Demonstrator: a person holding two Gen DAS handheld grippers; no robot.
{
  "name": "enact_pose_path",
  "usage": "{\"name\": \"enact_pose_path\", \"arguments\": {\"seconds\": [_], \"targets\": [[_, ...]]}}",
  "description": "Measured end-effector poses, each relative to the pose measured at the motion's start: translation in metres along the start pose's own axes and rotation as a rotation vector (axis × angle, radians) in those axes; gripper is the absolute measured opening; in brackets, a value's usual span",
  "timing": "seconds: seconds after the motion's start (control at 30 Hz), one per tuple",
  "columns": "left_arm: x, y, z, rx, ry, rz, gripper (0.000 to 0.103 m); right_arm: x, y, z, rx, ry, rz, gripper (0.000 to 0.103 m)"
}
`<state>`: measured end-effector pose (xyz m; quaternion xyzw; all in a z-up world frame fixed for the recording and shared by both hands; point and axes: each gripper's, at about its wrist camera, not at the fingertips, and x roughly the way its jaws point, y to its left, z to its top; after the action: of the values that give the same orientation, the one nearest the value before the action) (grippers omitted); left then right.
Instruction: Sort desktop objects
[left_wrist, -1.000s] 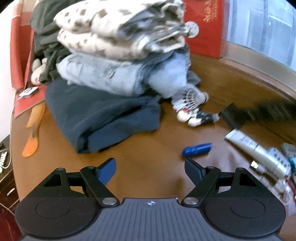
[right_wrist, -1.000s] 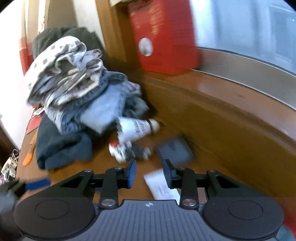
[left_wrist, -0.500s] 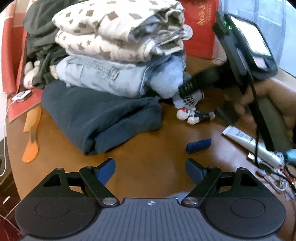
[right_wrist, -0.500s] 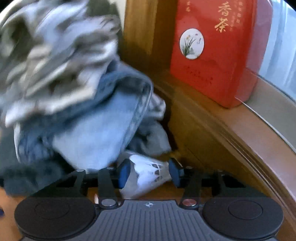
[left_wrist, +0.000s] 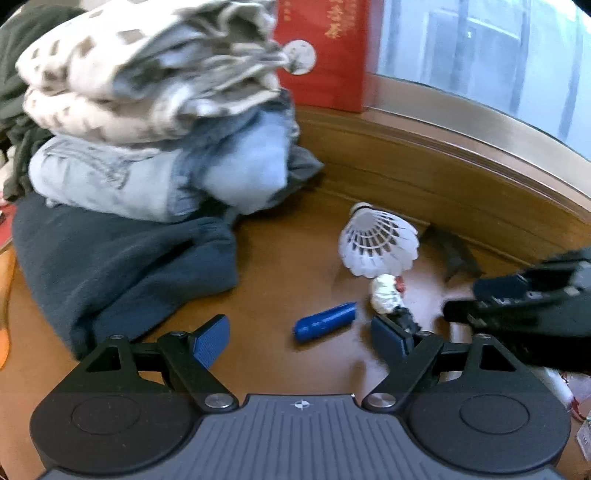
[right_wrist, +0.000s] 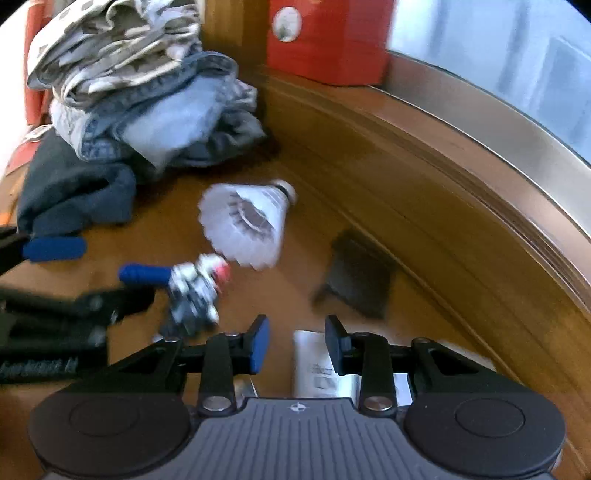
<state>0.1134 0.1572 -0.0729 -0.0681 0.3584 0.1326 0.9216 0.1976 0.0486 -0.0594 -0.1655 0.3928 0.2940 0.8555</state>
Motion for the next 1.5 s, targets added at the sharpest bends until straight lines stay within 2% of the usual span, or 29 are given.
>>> {"name": "enact_pose_path", "arguments": {"seconds": [0.07, 0.13, 0.2, 0.3, 0.33, 0.4, 0.57, 0.7, 0.83, 0.93, 1.03, 1.1, 1.17, 1.2, 1.3, 1.4, 1.47, 1.5], "targets": [[0.001, -0.004, 0.001, -0.002, 0.015, 0.029, 0.077, -0.013, -0.004, -0.005, 0.04, -0.023, 0.0, 0.033], [0.0, -0.001, -0.001, -0.03, 0.029, 0.061, 0.074, -0.029, -0.007, -0.004, 0.045, -0.096, 0.054, 0.032], [0.0, 0.007, -0.002, -0.058, 0.043, 0.08, 0.07, -0.038, 0.005, 0.009, -0.014, -0.148, 0.128, 0.032], [0.001, 0.018, -0.003, -0.081, 0.041, 0.12, 0.07, -0.021, 0.023, 0.033, -0.065, -0.128, 0.244, 0.027], [0.001, 0.021, -0.003, -0.083, 0.041, 0.127, 0.07, -0.013, 0.029, 0.039, -0.069, -0.114, 0.277, 0.022], [0.003, 0.024, -0.004, -0.085, 0.038, 0.143, 0.07, 0.004, 0.04, 0.048, -0.06, -0.08, 0.325, 0.021], [0.008, 0.028, -0.005, -0.056, 0.04, 0.123, 0.073, 0.024, 0.049, 0.042, -0.041, 0.004, 0.352, 0.019], [0.005, 0.022, -0.011, 0.04, 0.019, 0.065, 0.079, 0.012, 0.041, 0.025, 0.064, 0.044, 0.392, 0.018], [-0.002, 0.012, -0.02, 0.165, -0.016, 0.023, 0.086, -0.006, 0.033, 0.001, 0.137, 0.025, 0.354, 0.02], [-0.01, 0.016, -0.021, 0.167, -0.014, -0.043, 0.086, -0.027, 0.029, -0.017, 0.17, -0.058, 0.28, 0.021], [-0.021, 0.021, -0.022, 0.145, -0.008, -0.154, 0.09, -0.055, 0.014, -0.034, 0.256, -0.128, 0.223, 0.033], [-0.026, 0.018, -0.022, 0.137, 0.004, -0.2, 0.095, -0.075, 0.004, -0.05, 0.323, -0.145, 0.18, 0.04], [-0.028, 0.011, -0.024, 0.136, 0.007, -0.217, 0.096, -0.087, -0.001, -0.066, 0.354, -0.141, 0.148, 0.053], [-0.028, 0.008, -0.025, 0.144, 0.007, -0.221, 0.096, -0.092, -0.003, -0.074, 0.365, -0.134, 0.131, 0.056], [-0.03, -0.004, -0.027, 0.21, -0.008, -0.197, 0.095, -0.107, -0.006, -0.094, 0.382, -0.115, 0.089, 0.057], [-0.029, -0.007, -0.024, 0.313, -0.052, -0.156, 0.095, -0.117, -0.001, -0.104, 0.385, -0.128, 0.101, 0.056], [-0.027, -0.003, -0.02, 0.373, -0.059, -0.169, 0.095, -0.118, 0.005, -0.105, 0.374, -0.138, 0.105, 0.056], [-0.025, 0.0, -0.02, 0.41, -0.051, -0.202, 0.095, -0.118, 0.007, -0.105, 0.372, -0.136, 0.109, 0.056]]}}
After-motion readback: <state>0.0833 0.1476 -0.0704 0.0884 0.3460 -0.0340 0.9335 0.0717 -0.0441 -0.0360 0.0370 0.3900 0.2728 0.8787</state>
